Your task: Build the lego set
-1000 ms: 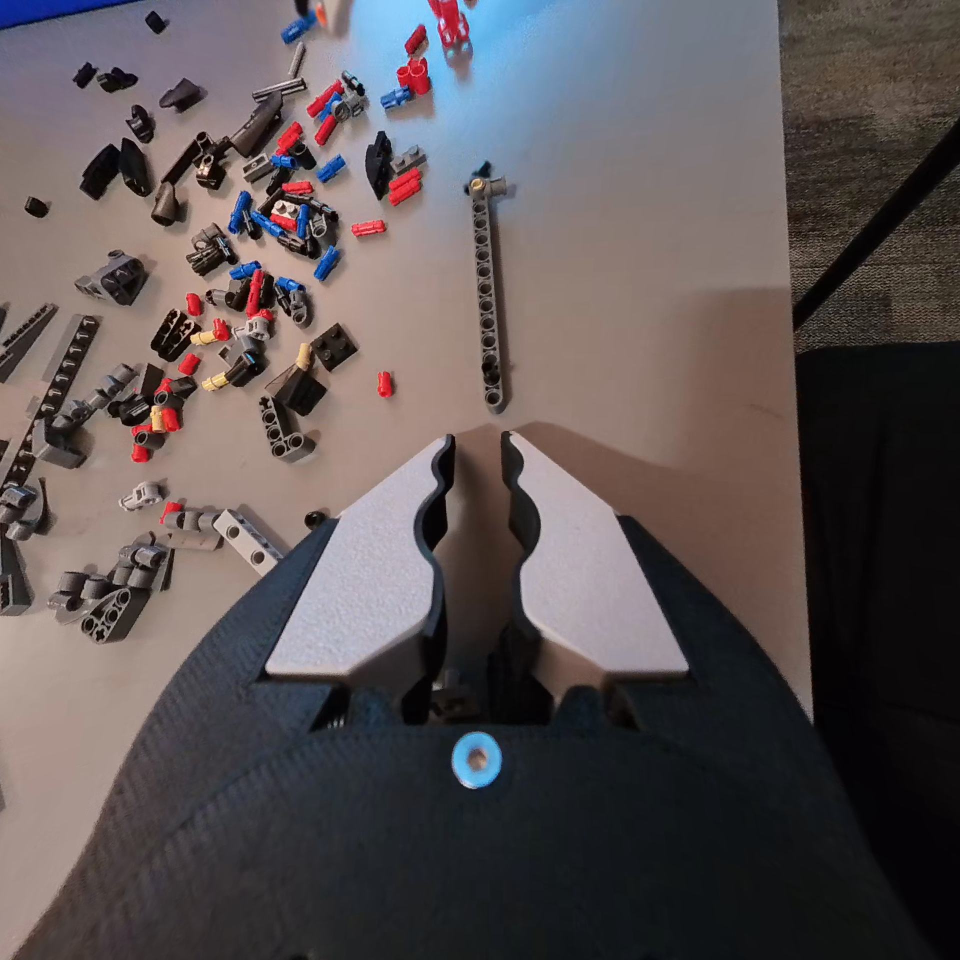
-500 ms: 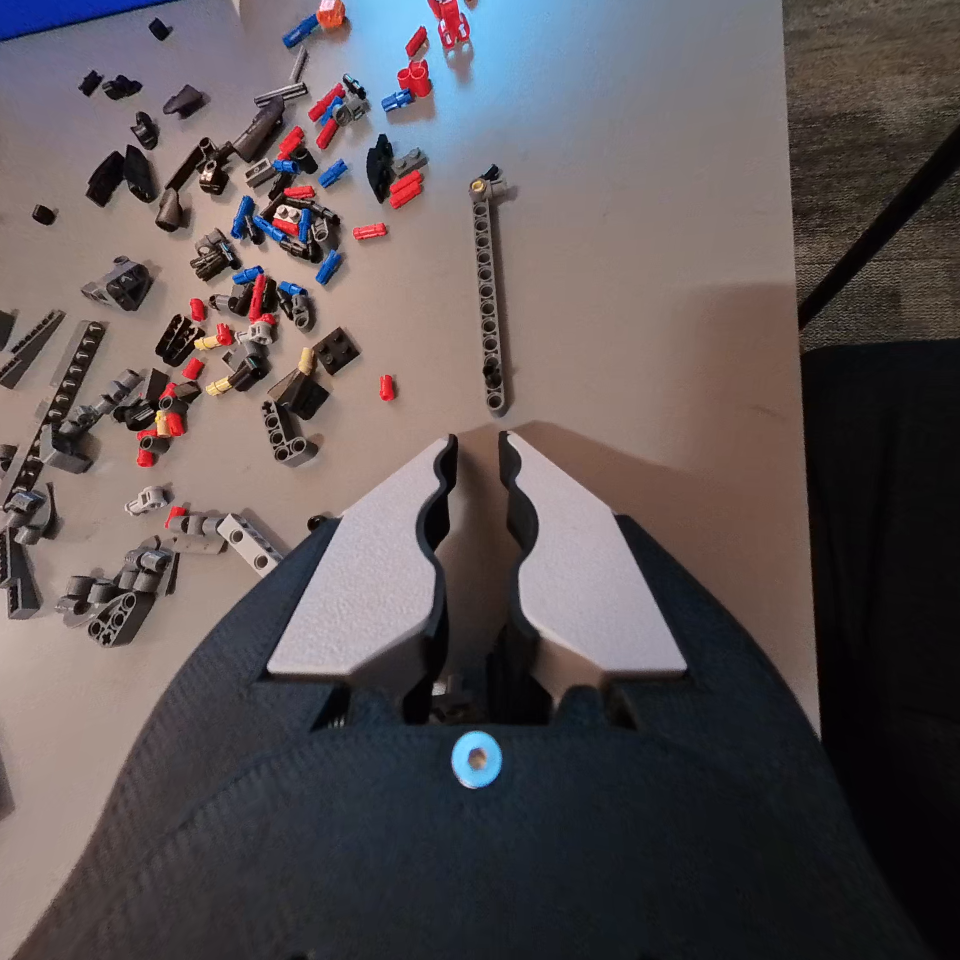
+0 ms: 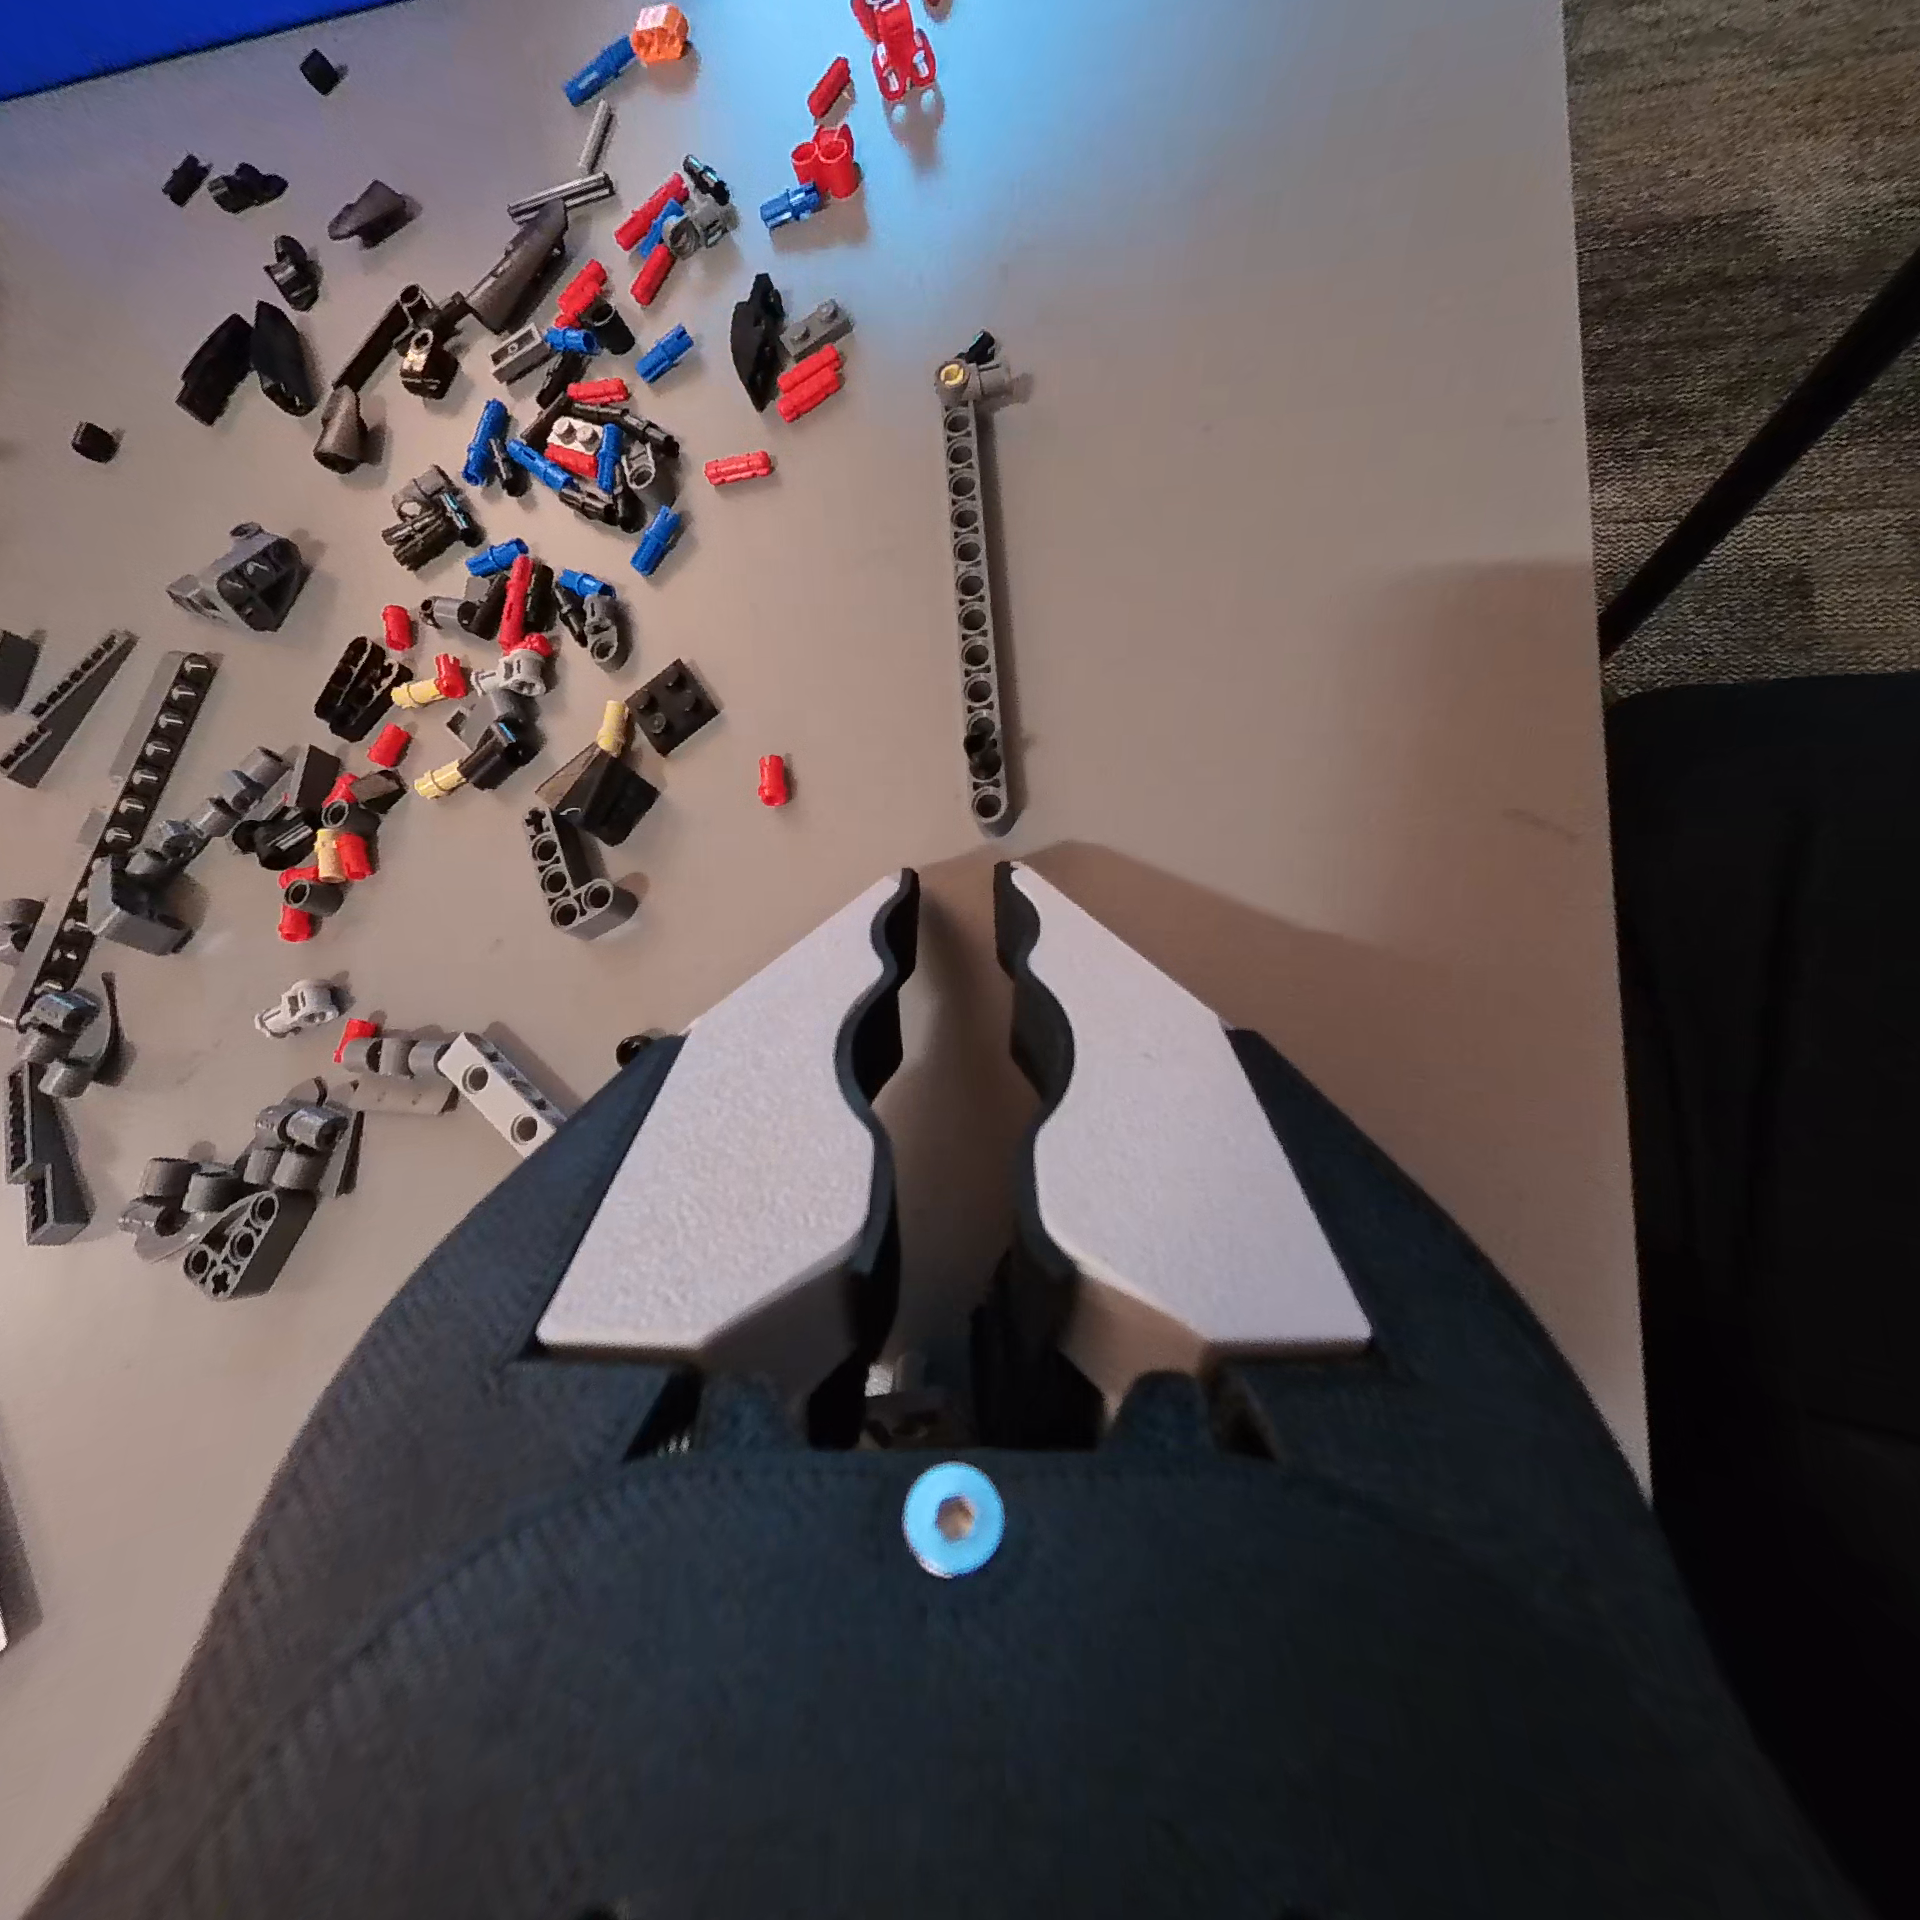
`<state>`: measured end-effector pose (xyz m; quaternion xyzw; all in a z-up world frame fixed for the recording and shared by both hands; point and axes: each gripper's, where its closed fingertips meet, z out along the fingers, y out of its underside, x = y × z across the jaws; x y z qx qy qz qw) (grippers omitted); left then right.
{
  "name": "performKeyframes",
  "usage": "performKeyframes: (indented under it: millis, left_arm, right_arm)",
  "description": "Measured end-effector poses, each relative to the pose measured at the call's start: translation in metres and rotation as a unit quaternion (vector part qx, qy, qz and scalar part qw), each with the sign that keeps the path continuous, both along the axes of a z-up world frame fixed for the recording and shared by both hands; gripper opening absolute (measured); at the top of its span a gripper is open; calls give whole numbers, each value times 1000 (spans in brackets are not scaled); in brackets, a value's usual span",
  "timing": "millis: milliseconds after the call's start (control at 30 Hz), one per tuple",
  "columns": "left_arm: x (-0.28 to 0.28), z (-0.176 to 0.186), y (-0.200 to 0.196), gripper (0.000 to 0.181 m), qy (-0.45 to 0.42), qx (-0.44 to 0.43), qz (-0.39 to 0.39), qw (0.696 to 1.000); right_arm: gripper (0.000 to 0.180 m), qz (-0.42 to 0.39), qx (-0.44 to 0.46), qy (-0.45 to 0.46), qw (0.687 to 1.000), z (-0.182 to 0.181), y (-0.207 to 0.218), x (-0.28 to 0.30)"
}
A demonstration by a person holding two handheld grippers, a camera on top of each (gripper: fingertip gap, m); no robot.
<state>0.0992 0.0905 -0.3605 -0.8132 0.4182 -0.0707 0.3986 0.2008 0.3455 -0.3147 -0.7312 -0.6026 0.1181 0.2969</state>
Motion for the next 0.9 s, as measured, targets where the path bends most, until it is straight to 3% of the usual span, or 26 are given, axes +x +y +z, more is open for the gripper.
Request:
performKeyframes:
  millis: [400, 700, 800, 900]
  left_arm:
    - [2, 0, 1, 9, 16, 18, -11, 1000]
    - [3, 0, 2, 8, 16, 17, -16, 1000]
    - [3, 0, 2, 8, 18, 20, -16, 1000]
    - [3, 0, 2, 8, 20, 22, -16, 999]
  right_arm:
    - [22, 48, 11, -8, 999, 13, -2, -47]
    - [16, 131, -62, -12, 989, -6, -75, -56]
    - [12, 107, -43, -53, 992, -18, -66, -43]
    - [7, 104, -77, -45, 991, -20, -72, -29]
